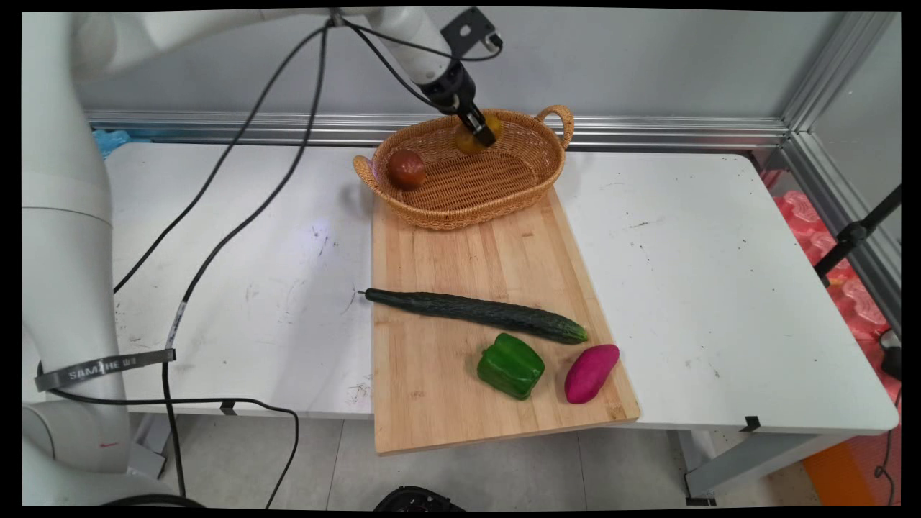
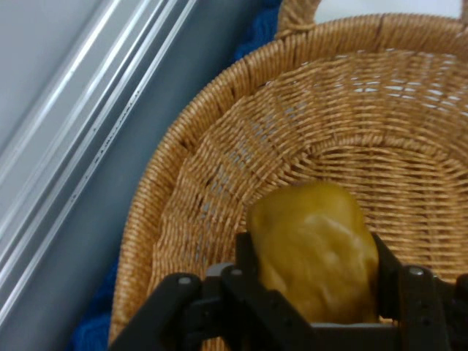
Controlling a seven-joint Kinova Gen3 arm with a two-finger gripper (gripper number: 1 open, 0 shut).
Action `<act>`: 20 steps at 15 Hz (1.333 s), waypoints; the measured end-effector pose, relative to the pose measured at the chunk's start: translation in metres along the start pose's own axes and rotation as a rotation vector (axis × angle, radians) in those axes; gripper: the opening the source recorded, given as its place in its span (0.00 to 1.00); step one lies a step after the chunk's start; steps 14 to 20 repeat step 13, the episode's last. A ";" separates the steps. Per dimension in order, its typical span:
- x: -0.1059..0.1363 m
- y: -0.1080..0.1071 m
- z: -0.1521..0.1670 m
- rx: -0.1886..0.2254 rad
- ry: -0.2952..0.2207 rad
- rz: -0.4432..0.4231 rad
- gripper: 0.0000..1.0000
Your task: Place the picked object in the vegetable basket
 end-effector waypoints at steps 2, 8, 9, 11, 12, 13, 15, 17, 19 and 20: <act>0.001 -0.003 0.018 -0.009 -0.009 0.001 0.00; 0.004 -0.005 0.055 -0.041 -0.021 0.014 0.00; 0.005 -0.006 0.059 -0.046 -0.020 0.020 0.00; 0.007 -0.006 0.065 -0.057 -0.012 0.038 1.00; 0.008 -0.006 0.066 -0.061 -0.007 0.046 1.00; 0.010 -0.007 0.065 -0.064 0.000 0.054 1.00; 0.010 -0.007 0.065 -0.064 0.000 0.054 1.00; 0.010 -0.007 0.065 -0.064 0.000 0.054 1.00; 0.010 -0.007 0.065 -0.064 0.000 0.054 1.00; 0.010 -0.007 0.065 -0.064 0.000 0.054 1.00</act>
